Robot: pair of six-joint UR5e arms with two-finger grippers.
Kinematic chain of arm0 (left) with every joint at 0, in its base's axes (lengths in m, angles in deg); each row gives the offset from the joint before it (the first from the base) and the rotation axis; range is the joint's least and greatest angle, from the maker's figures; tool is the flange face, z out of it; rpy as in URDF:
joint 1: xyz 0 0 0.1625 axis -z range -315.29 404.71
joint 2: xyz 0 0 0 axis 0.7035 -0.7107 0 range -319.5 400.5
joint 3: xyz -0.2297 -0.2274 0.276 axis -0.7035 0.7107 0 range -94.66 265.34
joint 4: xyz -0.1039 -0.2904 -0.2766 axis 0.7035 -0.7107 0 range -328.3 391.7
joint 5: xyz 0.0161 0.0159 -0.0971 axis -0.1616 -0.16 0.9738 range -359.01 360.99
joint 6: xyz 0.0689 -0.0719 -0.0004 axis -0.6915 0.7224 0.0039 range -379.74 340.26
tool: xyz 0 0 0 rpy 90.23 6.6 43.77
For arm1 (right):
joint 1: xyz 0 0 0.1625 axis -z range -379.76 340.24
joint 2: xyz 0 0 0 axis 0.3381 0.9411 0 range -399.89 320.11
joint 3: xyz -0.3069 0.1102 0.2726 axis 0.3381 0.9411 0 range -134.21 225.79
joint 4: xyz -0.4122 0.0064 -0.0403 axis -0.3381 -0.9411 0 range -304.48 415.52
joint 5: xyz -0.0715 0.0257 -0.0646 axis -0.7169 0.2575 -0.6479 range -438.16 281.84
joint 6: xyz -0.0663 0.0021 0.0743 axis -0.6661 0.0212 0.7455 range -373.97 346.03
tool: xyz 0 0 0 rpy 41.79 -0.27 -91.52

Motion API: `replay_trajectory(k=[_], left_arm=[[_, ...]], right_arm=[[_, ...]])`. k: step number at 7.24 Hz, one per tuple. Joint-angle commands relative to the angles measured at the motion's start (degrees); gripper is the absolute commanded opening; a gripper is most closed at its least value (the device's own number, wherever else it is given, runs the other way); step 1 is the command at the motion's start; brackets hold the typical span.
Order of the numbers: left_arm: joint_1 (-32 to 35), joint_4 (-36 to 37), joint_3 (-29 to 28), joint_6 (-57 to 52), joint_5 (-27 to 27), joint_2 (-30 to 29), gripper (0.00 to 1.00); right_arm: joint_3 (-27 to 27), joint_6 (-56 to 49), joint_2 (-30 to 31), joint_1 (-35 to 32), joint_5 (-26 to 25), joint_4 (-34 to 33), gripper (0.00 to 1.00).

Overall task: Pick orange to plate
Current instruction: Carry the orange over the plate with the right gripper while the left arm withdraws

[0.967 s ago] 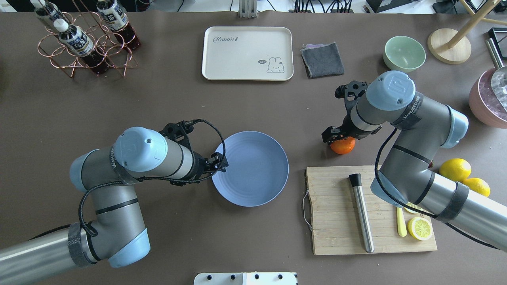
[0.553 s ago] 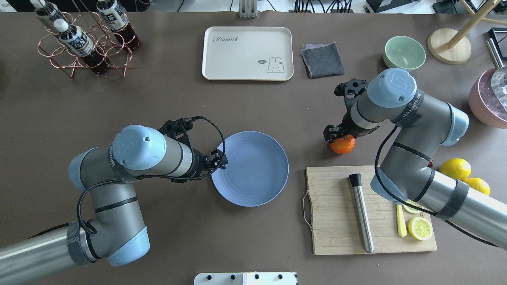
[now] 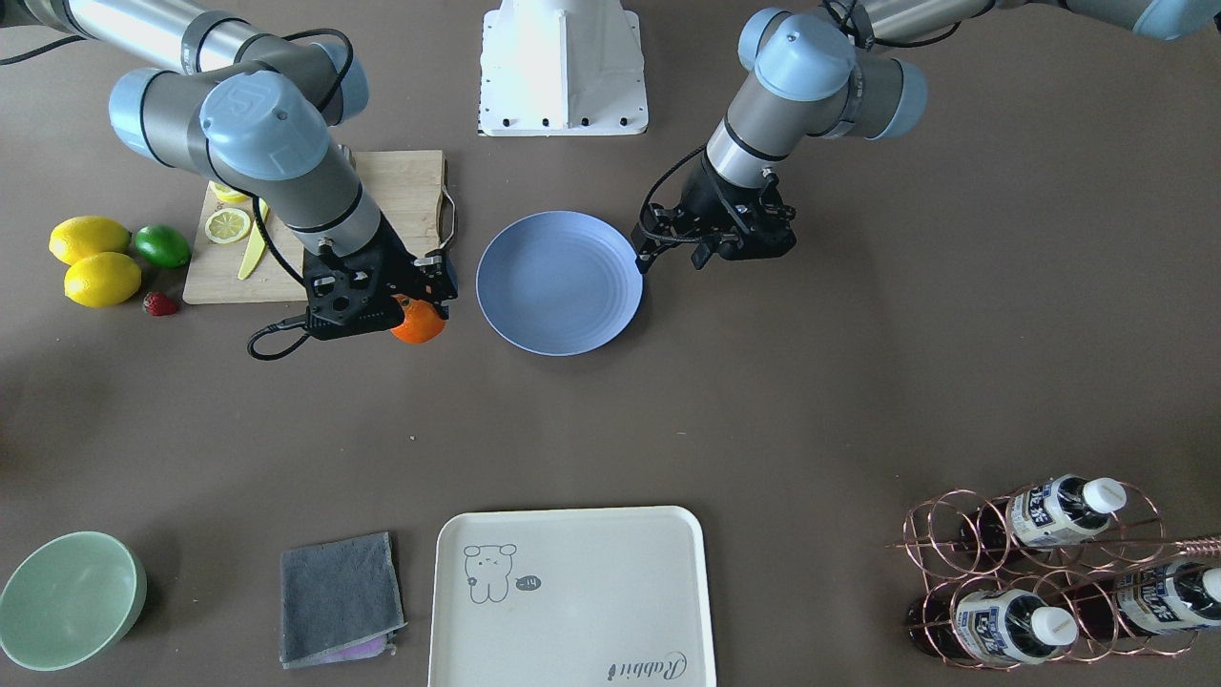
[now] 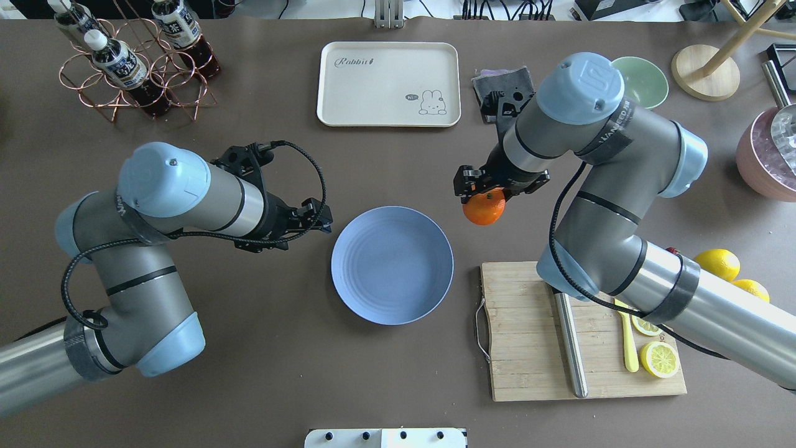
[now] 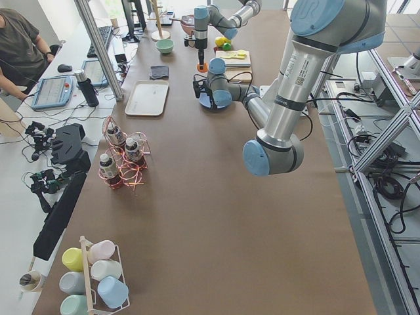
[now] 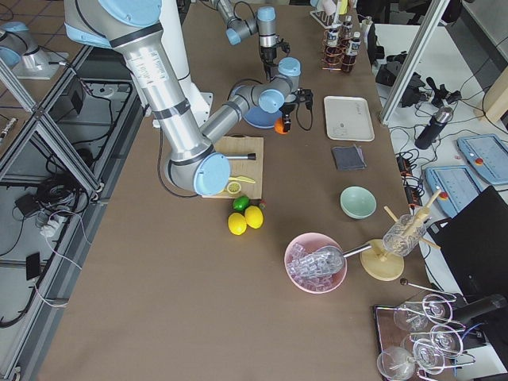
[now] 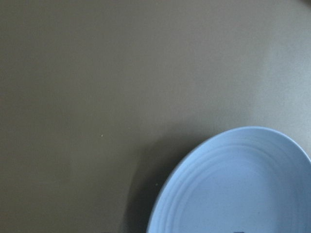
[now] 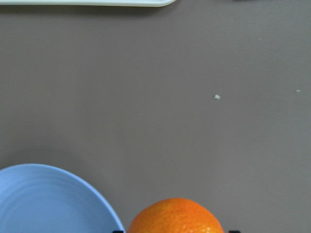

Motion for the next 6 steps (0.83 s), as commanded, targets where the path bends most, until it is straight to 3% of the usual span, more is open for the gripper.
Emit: replay_trajectory(k=[1,4,6], left_arm=[[6.3,0.0,0.4,-9.0,5.4,4.3,0.89],[9.1,0.1,0.3,-12.5,7.4,6.3,0.91],[9.1,0.1,0.4,-12.5,7.4,6.4,0.94]], right_arm=[[6.0,9.7,-9.4,6.8,-6.1,-0.7,0.0],[12.4,12.4,-12.6,12.5,-12.4,0.8,0.0],[13.2,12.8,-12.5,13.1,-12.4,1.9,0.0]])
